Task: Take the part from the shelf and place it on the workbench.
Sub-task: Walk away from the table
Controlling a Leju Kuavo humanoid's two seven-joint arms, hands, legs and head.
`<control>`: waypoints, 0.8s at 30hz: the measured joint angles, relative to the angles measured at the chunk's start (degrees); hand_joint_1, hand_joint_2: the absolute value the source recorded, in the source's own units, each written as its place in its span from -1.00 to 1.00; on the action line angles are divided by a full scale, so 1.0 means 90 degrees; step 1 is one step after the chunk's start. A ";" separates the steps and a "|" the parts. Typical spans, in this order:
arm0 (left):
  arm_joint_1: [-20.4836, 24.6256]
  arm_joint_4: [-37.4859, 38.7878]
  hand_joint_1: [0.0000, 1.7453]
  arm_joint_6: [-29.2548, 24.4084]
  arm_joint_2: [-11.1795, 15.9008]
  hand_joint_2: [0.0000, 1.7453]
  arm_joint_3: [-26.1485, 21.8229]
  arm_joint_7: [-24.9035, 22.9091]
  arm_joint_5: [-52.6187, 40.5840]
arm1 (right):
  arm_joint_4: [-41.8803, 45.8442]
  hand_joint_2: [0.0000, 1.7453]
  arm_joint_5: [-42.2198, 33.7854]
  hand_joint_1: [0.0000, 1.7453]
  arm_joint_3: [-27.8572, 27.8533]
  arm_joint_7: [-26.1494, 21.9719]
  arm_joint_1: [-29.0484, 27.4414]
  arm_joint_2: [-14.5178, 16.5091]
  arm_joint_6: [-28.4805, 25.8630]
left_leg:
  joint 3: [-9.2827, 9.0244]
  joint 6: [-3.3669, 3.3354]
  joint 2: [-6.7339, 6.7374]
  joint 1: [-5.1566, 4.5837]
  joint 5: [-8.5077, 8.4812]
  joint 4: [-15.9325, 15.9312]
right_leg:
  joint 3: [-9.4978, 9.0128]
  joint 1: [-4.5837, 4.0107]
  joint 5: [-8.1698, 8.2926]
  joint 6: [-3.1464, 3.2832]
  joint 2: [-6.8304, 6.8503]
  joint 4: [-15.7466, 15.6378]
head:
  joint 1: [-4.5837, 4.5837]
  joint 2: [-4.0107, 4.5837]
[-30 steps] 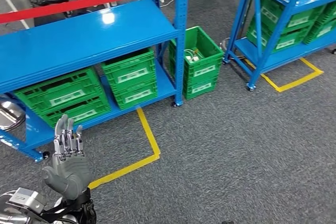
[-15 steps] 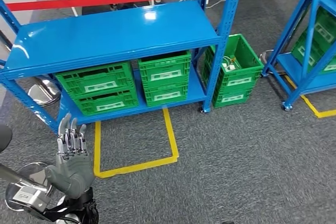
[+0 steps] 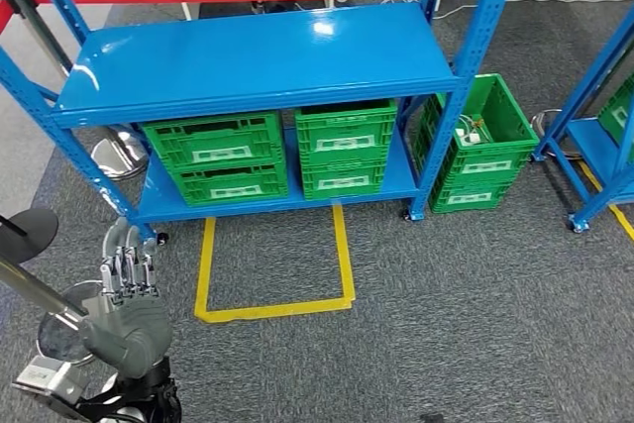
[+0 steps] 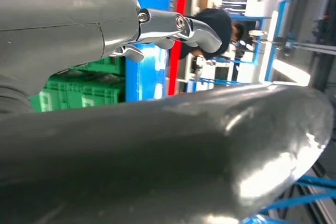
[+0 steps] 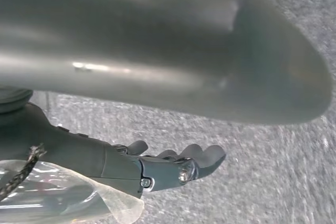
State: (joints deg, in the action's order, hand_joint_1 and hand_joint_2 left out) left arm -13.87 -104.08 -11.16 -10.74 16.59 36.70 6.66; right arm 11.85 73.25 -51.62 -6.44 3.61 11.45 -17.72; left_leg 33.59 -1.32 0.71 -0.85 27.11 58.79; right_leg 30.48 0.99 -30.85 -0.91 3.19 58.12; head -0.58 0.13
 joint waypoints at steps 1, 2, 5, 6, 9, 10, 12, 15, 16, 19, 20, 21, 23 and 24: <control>-0.0008 0.0001 -1.00 -0.0011 0.0000 -1.00 -0.0002 -0.0019 0.0001 | 0.0000 -1.00 0.0002 -1.00 -0.0001 0.0029 0.0002 0.0001 -0.0006 | -0.0022 -0.0009 -0.0013 0.0014 -0.0012 -0.0046 | -0.0001 -0.0002 -0.0004 -0.0040 0.0002 -0.0019 | -0.0001 -0.0001; -0.0013 0.0002 -1.00 -0.0032 -0.0002 -1.00 -0.0005 -0.0042 0.0001 | 0.0000 -1.00 0.0007 -1.00 -0.0001 0.0061 0.0006 0.0001 -0.0010 | -0.0066 -0.0021 -0.0027 0.0033 -0.0030 -0.0112 | 0.0006 -0.0004 -0.0045 -0.0071 -0.0044 0.0007 | 0.0004 -0.0001; -0.0015 0.0048 -1.00 -0.0213 -0.0015 -1.00 -0.0023 -0.0148 -0.0058 | 0.0000 -1.00 0.0016 -1.00 -0.0001 0.0145 0.0014 0.0001 -0.0019 | -0.0166 -0.0056 -0.0056 0.0080 -0.0057 -0.0238 | 0.0393 -0.0007 -0.0449 -0.0111 -0.0279 0.0776 | 0.0041 0.0000; -0.0015 0.0112 -1.00 -0.0345 -0.0023 -1.00 -0.0058 -0.0178 -0.0133 | 0.0000 -1.00 0.0022 -1.00 -0.0002 0.0170 0.0007 0.0001 -0.0021 | -0.0168 -0.0066 -0.0070 0.0077 -0.0050 -0.0237 | 0.0635 -0.0008 -0.0604 -0.0117 -0.0313 0.1203 | 0.0047 0.0000; -0.0013 0.0546 -1.00 -0.0846 -0.0054 -1.00 -0.0346 -0.0211 -0.0507 | 0.0000 -1.00 0.0047 -1.00 -0.0005 0.0226 -0.0032 -0.0002 -0.0021 | -0.0202 -0.0063 -0.0133 0.0071 -0.0015 -0.0233 | 0.0949 -0.0009 -0.0456 -0.0123 -0.0330 0.1541 | 0.0051 0.0000; -0.0002 0.0733 -1.00 -0.0978 -0.0069 -1.00 -0.0481 -0.0225 -0.0629 | 0.0001 -1.00 0.0055 -1.00 -0.0005 0.0233 -0.0037 -0.0004 -0.0019 | -0.0229 -0.0046 -0.0153 0.0073 0.0004 -0.0230 | 0.0815 -0.0006 -0.0194 -0.0116 -0.0333 0.1189 | 0.0052 0.0000; 0.0073 0.1197 -1.00 -0.1133 -0.0124 -1.00 -0.0803 -0.0257 -0.0811 | 0.0001 -1.00 0.0073 -1.00 -0.0006 0.0227 -0.0033 -0.0008 -0.0016 | -0.0270 0.0011 -0.0186 0.0058 0.0055 -0.0208 | 0.0431 0.0004 0.0200 -0.0091 -0.0362 0.0353 | 0.0055 0.0000; 0.0267 0.2117 -1.00 -0.1178 -0.0212 -1.00 -0.1416 -0.0192 -0.1032 | 0.0000 -1.00 0.0091 -1.00 -0.0007 0.0206 -0.0015 -0.0008 0.0002 | -0.0267 0.0090 -0.0210 0.0027 0.0082 -0.0175 | 0.0208 -0.0006 0.0255 -0.0007 -0.0402 -0.0043 | 0.0049 0.0000; 0.0343 0.2443 -1.00 -0.1182 -0.0231 -1.00 -0.1627 -0.0133 -0.1119 | 0.0000 -1.00 0.0095 -1.00 -0.0009 0.0200 -0.0016 -0.0008 0.0010 | -0.0268 0.0111 -0.0208 0.0035 0.0093 -0.0172 | 0.0209 -0.0004 0.0260 0.0028 -0.0396 -0.0039 | 0.0047 0.0000; 0.0657 0.3559 -1.00 -0.1207 -0.0273 -1.00 -0.2264 0.0022 -0.1296 | 0.0000 -1.00 0.0116 -1.00 -0.0027 0.0180 -0.0013 -0.0004 0.0033 | -0.0092 0.0211 -0.0164 0.0065 0.0372 0.0259 | 0.0167 0.0016 0.0254 0.0130 -0.0363 -0.0059 | 0.0010 0.0000; 0.0778 0.3992 -1.00 -0.1200 -0.0281 -1.00 -0.2497 0.0082 -0.1310 | 0.0000 -1.00 0.0124 -1.00 -0.0036 0.0177 -0.0008 -0.0004 0.0036 | 0.0102 0.0246 -0.0146 0.0079 0.0559 0.0661 | 0.0157 0.0012 0.0243 0.0154 -0.0352 -0.0059 | -0.0005 0.0000; 0.0889 0.4410 -1.00 -0.1187 -0.0284 -1.00 -0.2722 0.0146 -0.1314 | 0.0000 -1.00 0.0130 -1.00 -0.0046 0.0177 -0.0006 -0.0005 0.0037 | 0.0330 0.0270 -0.0138 0.0093 0.0734 0.1107 | 0.0151 0.0007 0.0233 0.0173 -0.0341 -0.0058 | -0.0010 0.0000; 0.1077 0.5224 -1.00 -0.1160 -0.0288 -1.00 -0.3181 0.0251 -0.1314 | 0.0000 -1.00 0.0138 -1.00 -0.0067 0.0180 -0.0015 -0.0006 0.0037 | 0.0648 0.0281 -0.0128 0.0109 0.0838 0.1667 | 0.0133 -0.0006 0.0214 0.0189 -0.0333 -0.0056 | -0.0010 0.0000; 0.1151 0.5567 -1.00 -0.1152 -0.0288 -1.00 -0.3376 0.0281 -0.1316 | 0.0000 -1.00 0.0140 -1.00 -0.0079 0.0182 -0.0019 -0.0007 0.0036 | 0.0643 0.0265 -0.0126 0.0110 0.0701 0.1594 | 0.0117 -0.0013 0.0203 0.0191 -0.0334 -0.0056 | -0.0012 0.0000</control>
State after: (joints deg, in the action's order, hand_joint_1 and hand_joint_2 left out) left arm -3.51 -53.98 -21.53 -13.33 -13.80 39.23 -5.19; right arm 11.85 74.52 -52.33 -4.80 3.44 11.39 -17.40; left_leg 39.38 1.07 -0.43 0.14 33.41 73.14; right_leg 31.53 0.87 -29.03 0.80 0.19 57.62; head -0.69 0.13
